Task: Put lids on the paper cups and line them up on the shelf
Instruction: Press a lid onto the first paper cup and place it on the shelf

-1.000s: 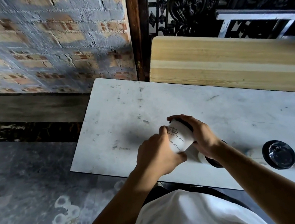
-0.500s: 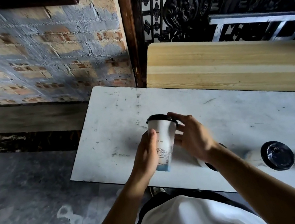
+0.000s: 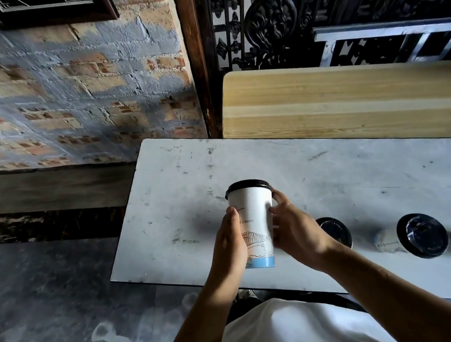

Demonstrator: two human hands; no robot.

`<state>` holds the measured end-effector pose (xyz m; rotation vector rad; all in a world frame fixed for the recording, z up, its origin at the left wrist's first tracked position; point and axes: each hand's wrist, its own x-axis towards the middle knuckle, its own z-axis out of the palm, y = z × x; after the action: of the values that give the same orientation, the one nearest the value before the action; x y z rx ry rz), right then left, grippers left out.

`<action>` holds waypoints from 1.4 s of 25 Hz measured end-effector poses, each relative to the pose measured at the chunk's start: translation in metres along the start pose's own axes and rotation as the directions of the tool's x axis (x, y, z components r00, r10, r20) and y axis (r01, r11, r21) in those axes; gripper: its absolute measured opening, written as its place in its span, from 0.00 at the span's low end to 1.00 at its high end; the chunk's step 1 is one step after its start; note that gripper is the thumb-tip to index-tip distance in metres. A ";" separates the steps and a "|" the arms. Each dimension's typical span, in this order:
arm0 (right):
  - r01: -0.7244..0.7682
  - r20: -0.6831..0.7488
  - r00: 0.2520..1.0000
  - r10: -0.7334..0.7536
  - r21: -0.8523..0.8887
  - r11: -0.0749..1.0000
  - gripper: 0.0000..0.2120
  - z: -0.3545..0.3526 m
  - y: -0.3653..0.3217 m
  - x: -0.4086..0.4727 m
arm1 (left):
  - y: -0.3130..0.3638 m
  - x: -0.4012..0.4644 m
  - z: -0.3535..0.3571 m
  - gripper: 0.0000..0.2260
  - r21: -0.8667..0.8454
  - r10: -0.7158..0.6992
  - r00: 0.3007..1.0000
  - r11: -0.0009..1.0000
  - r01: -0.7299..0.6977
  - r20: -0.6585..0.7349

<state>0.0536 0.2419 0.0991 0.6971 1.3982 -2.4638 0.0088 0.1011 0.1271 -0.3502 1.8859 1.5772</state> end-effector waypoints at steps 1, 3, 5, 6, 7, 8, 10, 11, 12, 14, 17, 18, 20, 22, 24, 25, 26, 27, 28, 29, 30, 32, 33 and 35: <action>0.004 -0.006 1.000 -0.003 0.012 1.000 0.24 -0.001 -0.001 -0.002 | 0.002 -0.001 0.000 0.21 0.056 0.031 0.999 0.998 -0.032 0.015; 0.006 -0.013 1.000 -0.006 0.050 0.999 0.23 -0.002 -0.003 -0.006 | 0.004 -0.001 -0.002 0.22 0.226 0.128 0.991 0.967 -0.120 -0.022; -0.006 -0.013 1.000 0.007 0.066 0.998 0.21 -0.001 -0.007 -0.012 | 0.002 0.003 -0.008 0.14 0.274 0.245 0.964 0.939 -0.208 -0.107; -0.018 -0.012 1.000 0.019 0.058 0.998 0.20 -0.001 -0.008 -0.015 | 0.000 0.005 -0.012 0.09 0.250 0.300 0.944 0.932 -0.261 -0.134; -0.027 -0.016 0.999 0.028 0.040 0.999 0.20 -0.002 -0.008 -0.017 | 0.000 0.006 -0.015 0.06 0.233 0.362 0.921 0.917 -0.323 -0.146; -0.031 -0.020 0.999 0.032 0.021 0.999 0.22 -0.003 -0.008 -0.019 | 0.000 0.006 -0.017 0.06 0.242 0.430 0.891 0.889 -0.390 -0.143; -0.037 -0.021 0.999 0.036 -0.008 0.999 0.27 -0.005 -0.008 -0.021 | 0.003 0.005 -0.020 0.11 0.286 0.571 0.816 0.800 -0.528 -0.090; -0.035 -0.028 0.999 0.034 -0.022 0.999 0.28 -0.005 -0.010 -0.021 | 0.004 0.006 -0.021 0.13 0.306 0.621 0.782 0.755 -0.580 -0.051; -0.028 -0.040 0.999 0.027 -0.041 0.999 0.29 -0.005 -0.011 -0.021 | 0.005 0.006 -0.021 0.15 0.313 0.653 0.757 0.722 -0.617 -0.015; -0.003 -0.064 0.998 -0.004 -0.111 0.994 0.27 -0.006 -0.015 -0.022 | 0.005 0.005 -0.020 0.16 0.271 0.650 0.760 0.727 -0.631 0.024; 0.028 -0.097 0.994 -0.040 -0.122 0.992 0.21 -0.011 -0.017 -0.019 | 0.007 0.000 -0.019 0.10 0.179 0.580 0.814 0.799 -0.574 0.022; 0.037 -0.112 0.993 -0.046 -0.085 0.996 0.20 -0.014 -0.017 -0.018 | 0.007 -0.001 -0.019 0.07 0.155 0.553 0.833 0.822 -0.548 0.018; 0.054 -0.124 0.991 -0.057 -0.026 0.998 0.23 -0.019 -0.016 -0.015 | 0.006 -0.001 -0.018 0.07 0.125 0.496 0.868 0.860 -0.495 0.020; 0.070 -0.110 0.991 -0.071 -0.016 0.997 0.24 -0.023 -0.016 -0.014 | 0.004 -0.001 -0.017 0.08 0.113 0.483 0.874 0.867 -0.485 0.042; 0.084 -0.095 0.992 -0.087 -0.035 0.996 0.26 -0.027 -0.018 -0.014 | 0.002 -0.001 -0.017 0.07 0.106 0.499 0.865 0.859 -0.502 0.053; 0.091 -0.094 0.991 -0.095 -0.044 0.995 0.27 -0.028 -0.019 -0.014 | 0.001 0.000 -0.019 0.08 0.110 0.516 0.855 0.849 -0.518 0.046; 0.099 -0.099 0.990 -0.104 -0.048 0.994 0.30 -0.029 -0.020 -0.014 | 0.001 0.001 -0.020 0.09 0.116 0.532 0.846 0.839 -0.532 0.033; 0.104 -0.105 0.989 -0.108 -0.042 0.994 0.33 -0.029 -0.021 -0.015 | 0.001 0.003 -0.021 0.11 0.122 0.541 0.841 0.833 -0.539 0.023; 0.107 -0.098 0.989 -0.109 -0.027 0.994 0.33 -0.028 -0.023 -0.016 | 0.003 0.003 -0.022 0.13 0.119 0.542 0.840 0.833 -0.541 0.022; 0.117 -0.064 0.991 -0.118 -0.017 0.993 0.31 -0.025 -0.025 -0.017 | 0.006 0.003 -0.021 0.15 0.118 0.545 0.838 0.831 -0.544 0.024; 0.131 -0.019 0.991 -0.131 -0.019 0.991 0.26 -0.022 -0.028 -0.019 | 0.009 0.003 -0.020 0.15 0.115 0.549 0.836 0.829 -0.548 0.028; 0.147 0.026 0.989 -0.147 -0.012 0.989 0.20 -0.019 -0.032 -0.019 | 0.015 0.001 -0.018 0.16 0.122 0.554 0.832 0.825 -0.552 0.022; 0.141 0.019 0.990 -0.141 0.007 0.990 0.20 -0.019 -0.033 -0.018 | 0.018 0.001 -0.017 0.16 0.129 0.554 0.832 0.824 -0.551 0.013; 0.135 -0.008 0.991 -0.135 0.012 0.991 0.24 -0.022 -0.032 -0.015 | 0.018 0.003 -0.016 0.16 0.106 0.541 0.841 0.836 -0.538 -0.003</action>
<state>0.0596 0.2769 0.1213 0.6335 1.4794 -2.5768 -0.0087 0.0905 0.1407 0.2348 2.2063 1.8197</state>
